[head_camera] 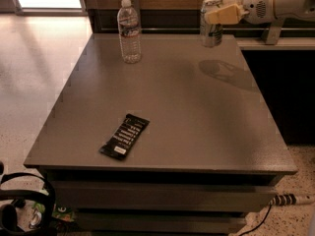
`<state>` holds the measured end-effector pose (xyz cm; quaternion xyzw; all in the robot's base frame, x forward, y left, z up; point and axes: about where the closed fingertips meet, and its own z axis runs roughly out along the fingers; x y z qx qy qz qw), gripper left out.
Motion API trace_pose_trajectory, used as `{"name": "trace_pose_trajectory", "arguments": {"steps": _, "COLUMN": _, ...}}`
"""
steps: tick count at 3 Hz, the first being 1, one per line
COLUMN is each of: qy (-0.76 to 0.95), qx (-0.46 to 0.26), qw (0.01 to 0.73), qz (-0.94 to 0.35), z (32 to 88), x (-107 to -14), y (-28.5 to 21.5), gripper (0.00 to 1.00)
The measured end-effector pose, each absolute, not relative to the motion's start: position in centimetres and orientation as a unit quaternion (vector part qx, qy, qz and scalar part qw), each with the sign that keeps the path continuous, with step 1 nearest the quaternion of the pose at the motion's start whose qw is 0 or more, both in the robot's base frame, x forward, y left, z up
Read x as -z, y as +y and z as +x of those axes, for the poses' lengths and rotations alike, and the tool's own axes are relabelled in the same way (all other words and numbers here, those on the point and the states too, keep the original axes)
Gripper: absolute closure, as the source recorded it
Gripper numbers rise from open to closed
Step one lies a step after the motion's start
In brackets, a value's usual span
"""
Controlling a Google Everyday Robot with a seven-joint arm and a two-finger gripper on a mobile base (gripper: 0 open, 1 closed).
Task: Move 7up can near rxbar chocolate
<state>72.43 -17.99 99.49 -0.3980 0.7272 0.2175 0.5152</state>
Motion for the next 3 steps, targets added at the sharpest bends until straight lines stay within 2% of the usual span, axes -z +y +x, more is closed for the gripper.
{"name": "trace_pose_trajectory", "arguments": {"steps": 1, "qy": 0.717, "qx": -0.221, "qw": 0.508, "qz": -0.424, "z": 69.0, "x": -100.1, "y": -16.2, "gripper": 1.00}}
{"name": "trace_pose_trajectory", "arguments": {"steps": 3, "qy": 0.677, "qx": -0.309, "qw": 0.486, "qz": -0.458, "z": 61.6, "x": -93.6, "y": -9.4, "gripper": 1.00}}
